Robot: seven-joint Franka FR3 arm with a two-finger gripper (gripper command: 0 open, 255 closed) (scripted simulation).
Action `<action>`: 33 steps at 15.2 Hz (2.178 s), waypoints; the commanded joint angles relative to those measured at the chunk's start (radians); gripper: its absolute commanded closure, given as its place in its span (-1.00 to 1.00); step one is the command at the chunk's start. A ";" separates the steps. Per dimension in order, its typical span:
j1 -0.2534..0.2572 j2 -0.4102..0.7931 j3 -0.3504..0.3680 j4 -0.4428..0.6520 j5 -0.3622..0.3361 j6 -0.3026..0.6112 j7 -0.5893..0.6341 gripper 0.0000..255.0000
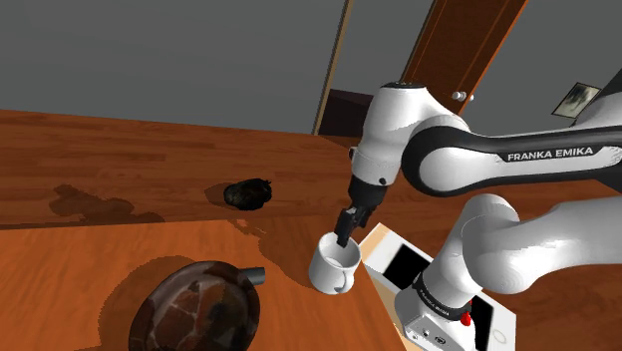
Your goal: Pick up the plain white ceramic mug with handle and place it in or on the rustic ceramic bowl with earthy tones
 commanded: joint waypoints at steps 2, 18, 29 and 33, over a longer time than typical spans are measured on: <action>0.010 0.018 0.015 -0.032 0.018 0.050 0.003 -1.00; 0.020 0.054 0.033 -0.077 0.040 0.130 0.000 1.00; 0.014 0.006 0.015 -0.032 0.020 0.038 0.007 1.00; 0.009 -0.022 0.000 0.008 0.004 -0.030 0.011 1.00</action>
